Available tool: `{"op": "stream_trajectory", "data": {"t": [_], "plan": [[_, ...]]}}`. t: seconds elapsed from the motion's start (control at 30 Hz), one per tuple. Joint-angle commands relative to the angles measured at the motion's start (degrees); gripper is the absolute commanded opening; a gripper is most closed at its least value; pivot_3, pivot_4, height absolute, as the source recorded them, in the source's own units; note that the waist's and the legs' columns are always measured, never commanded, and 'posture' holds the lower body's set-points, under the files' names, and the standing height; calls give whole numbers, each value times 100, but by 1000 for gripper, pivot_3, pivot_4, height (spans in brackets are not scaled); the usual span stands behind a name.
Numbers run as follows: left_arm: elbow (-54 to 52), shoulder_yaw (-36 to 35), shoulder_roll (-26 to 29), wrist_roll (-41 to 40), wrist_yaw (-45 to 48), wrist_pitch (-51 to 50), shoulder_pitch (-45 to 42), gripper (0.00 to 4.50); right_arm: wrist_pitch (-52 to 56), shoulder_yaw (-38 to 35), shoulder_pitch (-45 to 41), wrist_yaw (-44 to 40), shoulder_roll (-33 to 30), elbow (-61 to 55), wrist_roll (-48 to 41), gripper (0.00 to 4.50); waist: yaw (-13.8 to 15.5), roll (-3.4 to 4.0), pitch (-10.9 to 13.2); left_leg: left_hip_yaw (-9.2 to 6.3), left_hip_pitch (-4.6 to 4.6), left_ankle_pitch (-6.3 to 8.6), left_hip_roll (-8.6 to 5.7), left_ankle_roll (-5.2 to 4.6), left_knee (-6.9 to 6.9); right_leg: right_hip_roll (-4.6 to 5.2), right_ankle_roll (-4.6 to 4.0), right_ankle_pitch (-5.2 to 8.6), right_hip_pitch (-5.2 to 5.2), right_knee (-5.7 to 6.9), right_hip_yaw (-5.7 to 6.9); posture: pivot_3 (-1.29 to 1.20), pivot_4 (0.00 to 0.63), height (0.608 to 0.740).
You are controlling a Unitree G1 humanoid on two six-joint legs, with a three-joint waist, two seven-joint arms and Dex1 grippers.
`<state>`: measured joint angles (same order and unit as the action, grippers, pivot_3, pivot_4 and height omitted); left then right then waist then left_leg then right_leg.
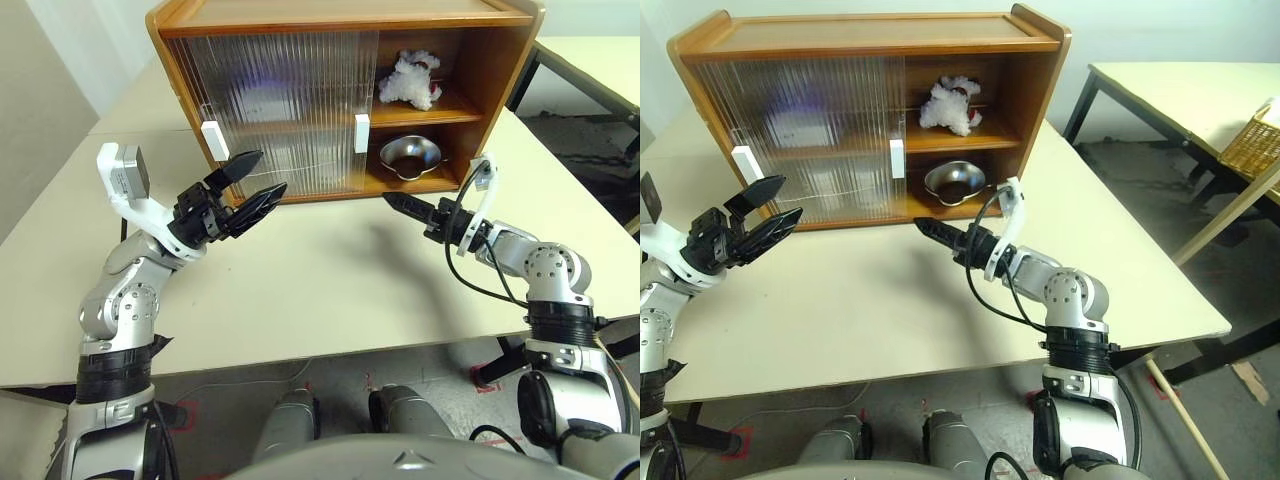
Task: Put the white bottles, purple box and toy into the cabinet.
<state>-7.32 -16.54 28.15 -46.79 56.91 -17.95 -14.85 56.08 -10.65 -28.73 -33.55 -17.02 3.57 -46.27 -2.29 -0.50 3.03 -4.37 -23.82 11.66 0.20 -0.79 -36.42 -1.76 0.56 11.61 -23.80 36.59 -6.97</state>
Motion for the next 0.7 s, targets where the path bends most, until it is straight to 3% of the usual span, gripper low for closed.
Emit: {"op": "stream_trajectory", "data": {"t": [0.03,0.17,0.37,0.53,0.7], "plan": [[72,48,-9,74,44,54,-49,4500,-519,519,-50,-216,-108,-311,500,4459,3,2,-1,-3,0,11,0,21,2,-1,-4,-4,-1,0,0,-38,57,740],[59,32,-2,73,30,75,-26,4500,-1338,1186,-99,-333,-100,-422,1242,3706,7,4,-3,-16,-1,16,10,34,2,-22,-18,-16,-6,0,1,-32,56,740],[4,10,3,61,-10,79,34,4500,-2967,1828,-402,240,445,150,2590,1408,17,8,-5,-29,-4,3,23,23,12,-44,-25,-20,-27,0,1,-22,63,740],[-17,-8,9,64,-29,82,56,4500,-3820,1923,-780,582,978,765,3152,28,27,8,-5,-34,-10,-11,25,28,29,-45,-31,-19,-44,-3,-2,-16,61,740],[-18,-10,8,67,-36,90,53,4500,-4401,1955,-1077,979,1354,1227,3639,28,67,8,-5,-38,-13,4,25,53,41,-45,-69,-28,-50,-3,1,-16,60,740]]}}
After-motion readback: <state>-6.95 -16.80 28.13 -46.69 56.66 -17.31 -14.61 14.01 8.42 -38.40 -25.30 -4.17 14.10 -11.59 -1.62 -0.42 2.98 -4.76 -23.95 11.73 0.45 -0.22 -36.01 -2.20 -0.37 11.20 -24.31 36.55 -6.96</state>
